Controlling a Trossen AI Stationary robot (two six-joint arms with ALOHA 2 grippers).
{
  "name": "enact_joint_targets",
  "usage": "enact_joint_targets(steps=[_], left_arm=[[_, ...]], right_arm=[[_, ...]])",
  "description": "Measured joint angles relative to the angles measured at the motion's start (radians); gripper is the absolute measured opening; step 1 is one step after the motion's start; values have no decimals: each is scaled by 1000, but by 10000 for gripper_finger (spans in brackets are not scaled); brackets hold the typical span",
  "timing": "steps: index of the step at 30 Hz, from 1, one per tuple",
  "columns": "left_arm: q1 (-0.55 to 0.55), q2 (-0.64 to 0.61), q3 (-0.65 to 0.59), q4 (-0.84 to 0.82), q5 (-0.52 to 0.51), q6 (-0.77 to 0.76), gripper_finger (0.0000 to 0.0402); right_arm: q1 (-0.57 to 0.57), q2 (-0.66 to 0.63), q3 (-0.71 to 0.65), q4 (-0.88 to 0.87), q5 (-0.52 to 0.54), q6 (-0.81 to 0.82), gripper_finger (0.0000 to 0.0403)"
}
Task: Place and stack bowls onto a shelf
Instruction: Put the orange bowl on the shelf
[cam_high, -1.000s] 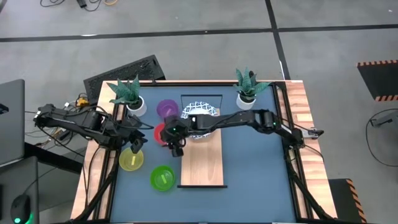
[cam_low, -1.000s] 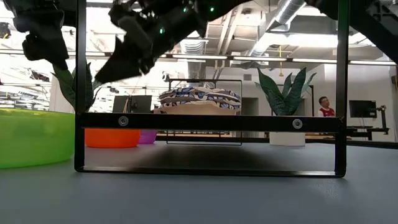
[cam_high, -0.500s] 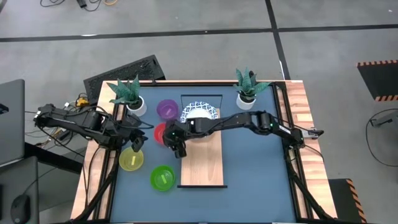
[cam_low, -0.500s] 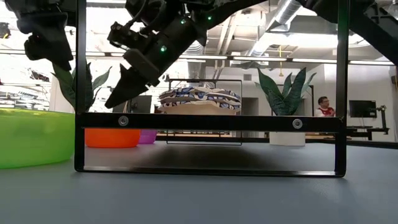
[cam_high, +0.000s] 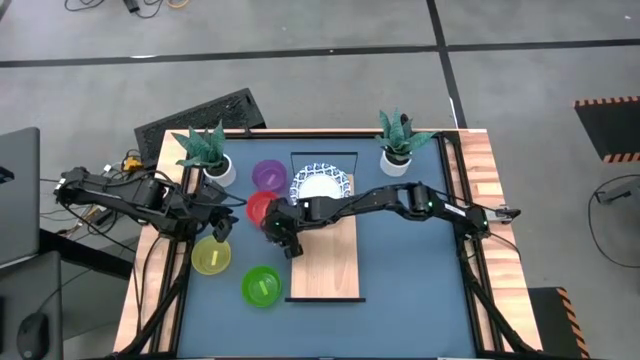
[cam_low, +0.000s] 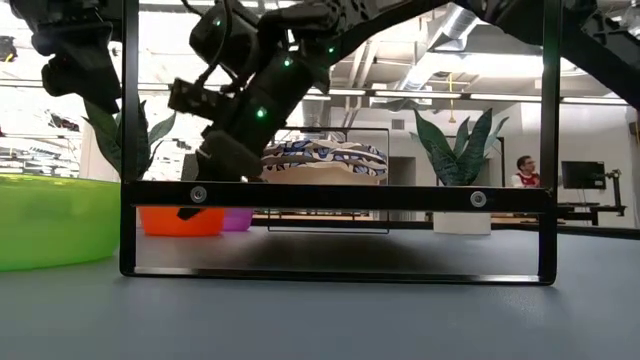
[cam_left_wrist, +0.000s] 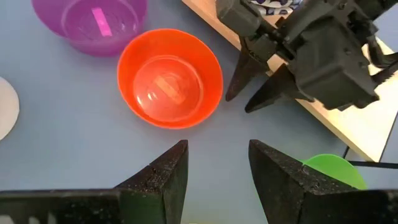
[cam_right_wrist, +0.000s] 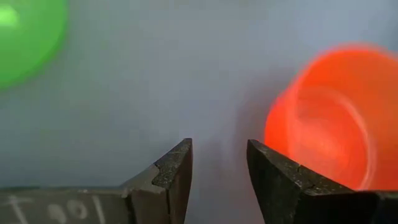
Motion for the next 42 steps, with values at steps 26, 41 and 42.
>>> enact_joint_targets(steps=[26, 41, 42], left_arm=[[0, 0, 0, 0, -10, 1, 154], [0, 0, 0, 0, -31, 18, 154], [0, 0, 0, 0, -31, 18, 154]], right_arm=[[-32, -12, 57, 15, 81, -3, 168], [-35, 33, 56, -12, 96, -48, 168], [-36, 33, 56, -10, 105, -48, 168]])
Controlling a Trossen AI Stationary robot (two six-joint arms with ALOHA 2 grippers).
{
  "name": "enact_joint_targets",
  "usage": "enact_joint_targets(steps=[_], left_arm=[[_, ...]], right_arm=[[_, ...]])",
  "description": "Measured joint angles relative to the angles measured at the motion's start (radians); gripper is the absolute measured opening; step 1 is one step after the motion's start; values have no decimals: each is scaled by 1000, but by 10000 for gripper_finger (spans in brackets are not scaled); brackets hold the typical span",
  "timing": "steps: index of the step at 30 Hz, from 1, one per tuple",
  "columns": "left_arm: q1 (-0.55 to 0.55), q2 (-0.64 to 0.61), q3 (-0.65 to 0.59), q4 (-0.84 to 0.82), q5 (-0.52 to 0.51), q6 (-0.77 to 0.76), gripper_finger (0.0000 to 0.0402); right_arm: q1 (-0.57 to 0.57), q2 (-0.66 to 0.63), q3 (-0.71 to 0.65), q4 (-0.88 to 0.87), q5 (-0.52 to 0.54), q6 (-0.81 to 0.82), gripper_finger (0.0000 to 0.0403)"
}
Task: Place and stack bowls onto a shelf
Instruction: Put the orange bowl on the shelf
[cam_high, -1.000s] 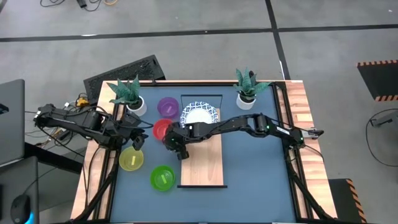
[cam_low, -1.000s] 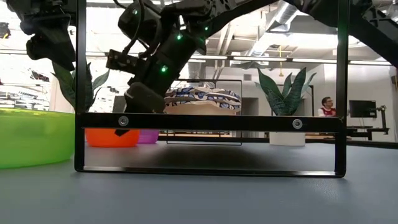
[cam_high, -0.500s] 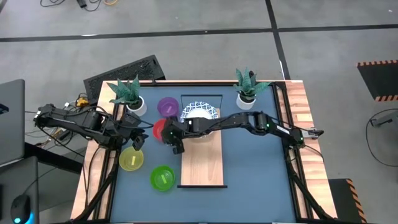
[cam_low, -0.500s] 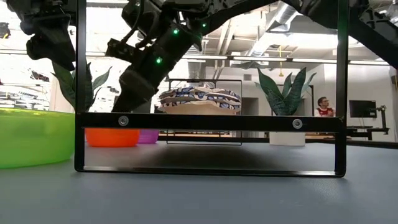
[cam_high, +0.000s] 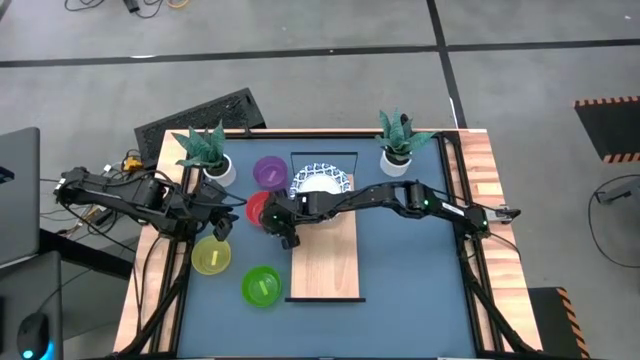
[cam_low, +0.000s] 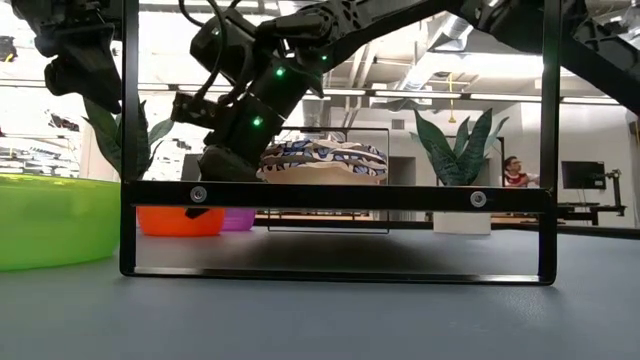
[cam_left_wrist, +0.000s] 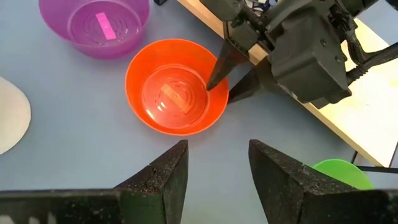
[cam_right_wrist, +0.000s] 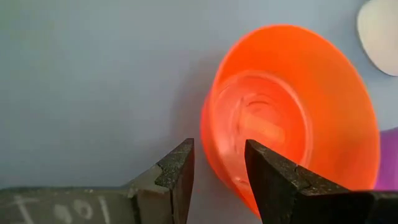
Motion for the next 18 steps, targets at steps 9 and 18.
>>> enact_joint_targets(steps=[9, 18], left_arm=[[0, 0, 0, 0, 0, 0, 154], [0, 0, 0, 0, 0, 0, 154]], right_arm=[[0, 0, 1, -21, 2, -27, 143], [6, 0, 1, -31, 8, -60, 48]])
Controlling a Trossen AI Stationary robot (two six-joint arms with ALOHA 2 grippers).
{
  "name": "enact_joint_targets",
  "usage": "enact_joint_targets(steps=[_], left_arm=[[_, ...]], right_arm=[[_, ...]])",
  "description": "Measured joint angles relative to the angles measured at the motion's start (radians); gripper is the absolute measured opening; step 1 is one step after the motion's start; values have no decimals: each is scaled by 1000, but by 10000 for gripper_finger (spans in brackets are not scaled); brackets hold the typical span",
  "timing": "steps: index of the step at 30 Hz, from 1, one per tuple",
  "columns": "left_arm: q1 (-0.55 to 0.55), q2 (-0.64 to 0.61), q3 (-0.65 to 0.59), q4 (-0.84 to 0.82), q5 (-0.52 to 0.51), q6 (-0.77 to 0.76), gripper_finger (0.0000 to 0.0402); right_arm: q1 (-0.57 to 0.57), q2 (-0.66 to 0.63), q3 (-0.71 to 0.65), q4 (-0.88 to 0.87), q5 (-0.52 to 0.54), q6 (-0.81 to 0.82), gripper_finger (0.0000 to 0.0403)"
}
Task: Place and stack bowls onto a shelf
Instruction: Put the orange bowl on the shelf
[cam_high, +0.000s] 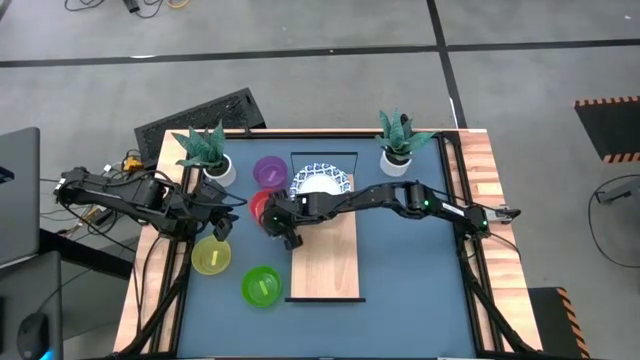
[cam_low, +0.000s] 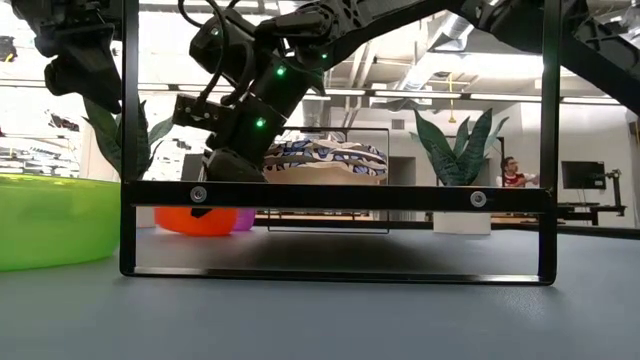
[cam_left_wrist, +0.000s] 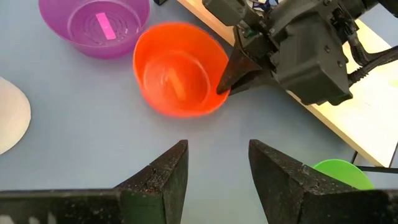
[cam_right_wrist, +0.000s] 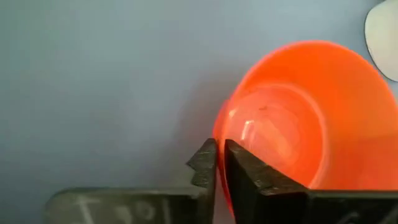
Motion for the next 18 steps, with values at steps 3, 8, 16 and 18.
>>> enact_joint_targets(steps=[3, 8, 16, 18], left_arm=[[0, 0, 0, 0, 0, 0, 154], [0, 0, 0, 0, -1, 0, 154], [0, 0, 0, 0, -2, 0, 154], [0, 0, 0, 0, -2, 0, 154]], right_arm=[[0, 0, 0, -6, 0, 0, 23], [3, 0, 4, 7, 0, 0, 23], [16, -1, 235, -63, 0, -1, 23], [19, -30, 257, -68, 0, -1, 23]])
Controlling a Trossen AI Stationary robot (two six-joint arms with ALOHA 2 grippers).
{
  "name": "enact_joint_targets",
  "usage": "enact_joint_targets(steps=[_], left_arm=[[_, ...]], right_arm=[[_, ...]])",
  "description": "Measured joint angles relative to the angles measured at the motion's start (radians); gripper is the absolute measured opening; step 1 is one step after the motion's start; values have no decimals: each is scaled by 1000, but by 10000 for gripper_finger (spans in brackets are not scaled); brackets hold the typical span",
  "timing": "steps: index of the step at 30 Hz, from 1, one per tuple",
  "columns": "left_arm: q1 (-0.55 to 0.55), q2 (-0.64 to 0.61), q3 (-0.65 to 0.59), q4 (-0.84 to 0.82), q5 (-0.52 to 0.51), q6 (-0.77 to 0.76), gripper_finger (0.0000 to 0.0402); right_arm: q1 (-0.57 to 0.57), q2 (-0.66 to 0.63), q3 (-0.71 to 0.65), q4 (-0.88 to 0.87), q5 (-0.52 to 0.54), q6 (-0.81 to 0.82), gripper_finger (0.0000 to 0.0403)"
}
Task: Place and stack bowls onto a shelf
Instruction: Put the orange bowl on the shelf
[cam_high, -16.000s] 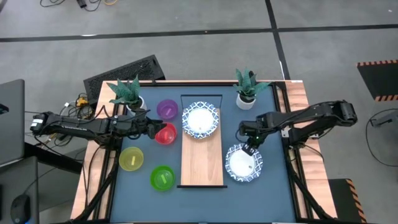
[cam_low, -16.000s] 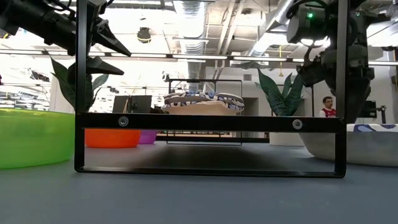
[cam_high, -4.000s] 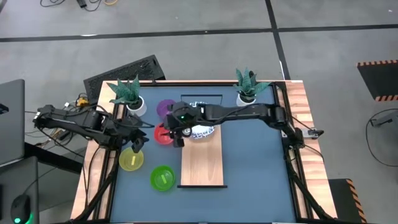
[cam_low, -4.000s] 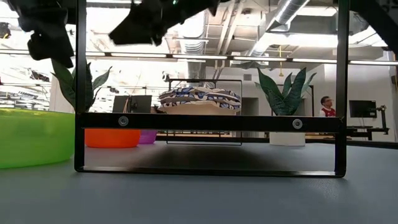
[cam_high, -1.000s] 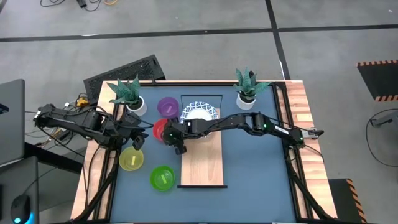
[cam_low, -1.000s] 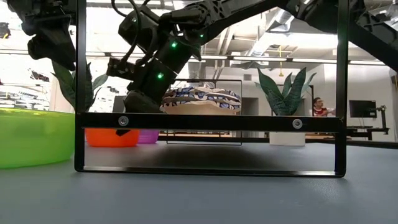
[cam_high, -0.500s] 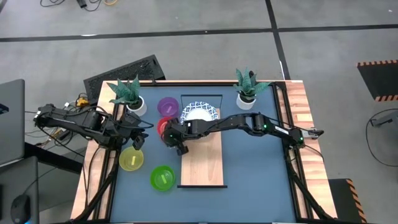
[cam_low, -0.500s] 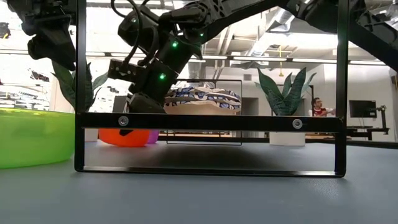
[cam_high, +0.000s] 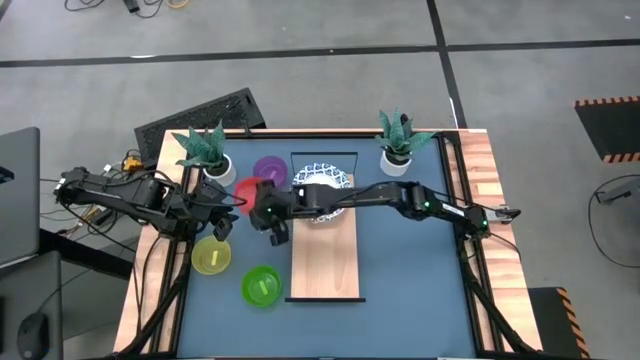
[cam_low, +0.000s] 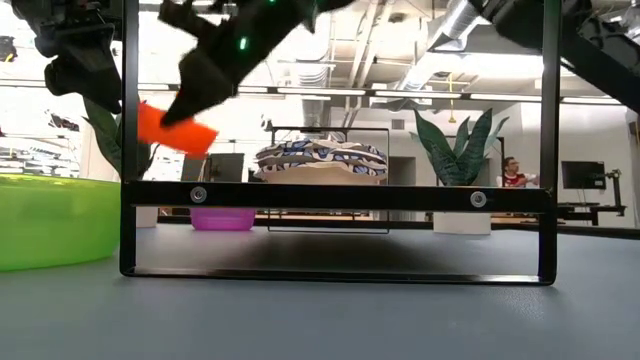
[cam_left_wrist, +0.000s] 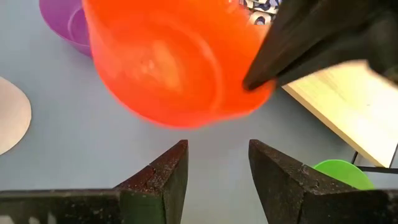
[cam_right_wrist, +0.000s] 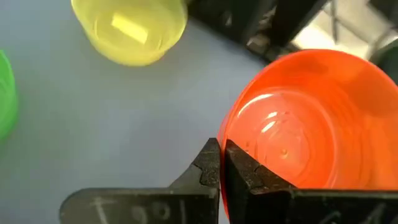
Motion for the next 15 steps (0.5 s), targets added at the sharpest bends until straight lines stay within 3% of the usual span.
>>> enact_joint_targets(steps=[4, 15], left_arm=[[0, 0, 0, 1, 1, 0, 154], [0, 0, 0, 4, -84, 0, 154]], right_arm=[[2, -130, -31, -116, 0, 8, 23], [-40, -416, -33, -724, 40, 123, 23]])
